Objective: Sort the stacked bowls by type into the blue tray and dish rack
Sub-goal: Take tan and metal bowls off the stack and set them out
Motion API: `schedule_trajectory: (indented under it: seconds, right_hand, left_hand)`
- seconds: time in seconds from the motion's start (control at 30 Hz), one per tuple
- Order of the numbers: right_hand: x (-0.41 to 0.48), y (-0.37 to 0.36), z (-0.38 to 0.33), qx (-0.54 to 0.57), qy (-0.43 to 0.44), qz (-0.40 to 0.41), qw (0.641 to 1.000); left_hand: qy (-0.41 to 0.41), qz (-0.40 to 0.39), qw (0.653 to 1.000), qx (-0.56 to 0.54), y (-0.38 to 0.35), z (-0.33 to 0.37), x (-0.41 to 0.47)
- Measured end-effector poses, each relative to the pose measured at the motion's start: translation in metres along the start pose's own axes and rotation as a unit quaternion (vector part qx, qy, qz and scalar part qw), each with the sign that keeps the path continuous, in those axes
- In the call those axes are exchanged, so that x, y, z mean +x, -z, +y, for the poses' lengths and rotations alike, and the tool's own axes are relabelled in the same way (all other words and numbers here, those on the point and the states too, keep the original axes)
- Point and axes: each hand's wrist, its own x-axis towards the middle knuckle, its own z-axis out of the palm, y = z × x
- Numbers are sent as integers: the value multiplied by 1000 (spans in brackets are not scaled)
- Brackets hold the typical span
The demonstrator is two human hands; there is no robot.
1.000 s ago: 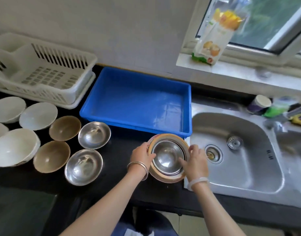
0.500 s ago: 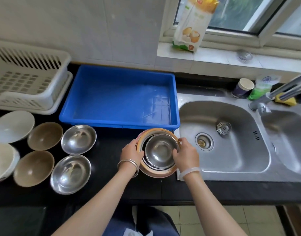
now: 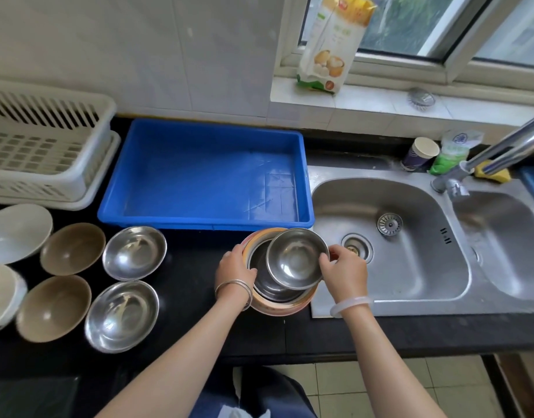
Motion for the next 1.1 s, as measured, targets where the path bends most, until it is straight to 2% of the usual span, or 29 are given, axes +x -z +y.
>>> schedule_trajectory:
  seconds: [0.53, 0.73, 0.97, 1.1]
  right_hand:
    - [2, 14, 2, 52, -13, -17, 998]
    - [6, 19, 4, 89, -30, -34, 995]
    - [14, 32, -5, 150, -26, -68, 986]
    - [22, 41, -22, 171, -3, -97, 980]
  left_hand:
    - [-64, 50, 997, 17, 12, 17, -2]
    - [-54, 89, 994, 23, 12, 17, -2]
    - [-35, 103, 992, -66, 26, 21, -7]
    - [-7, 136, 983, -124, 42, 13, -17]
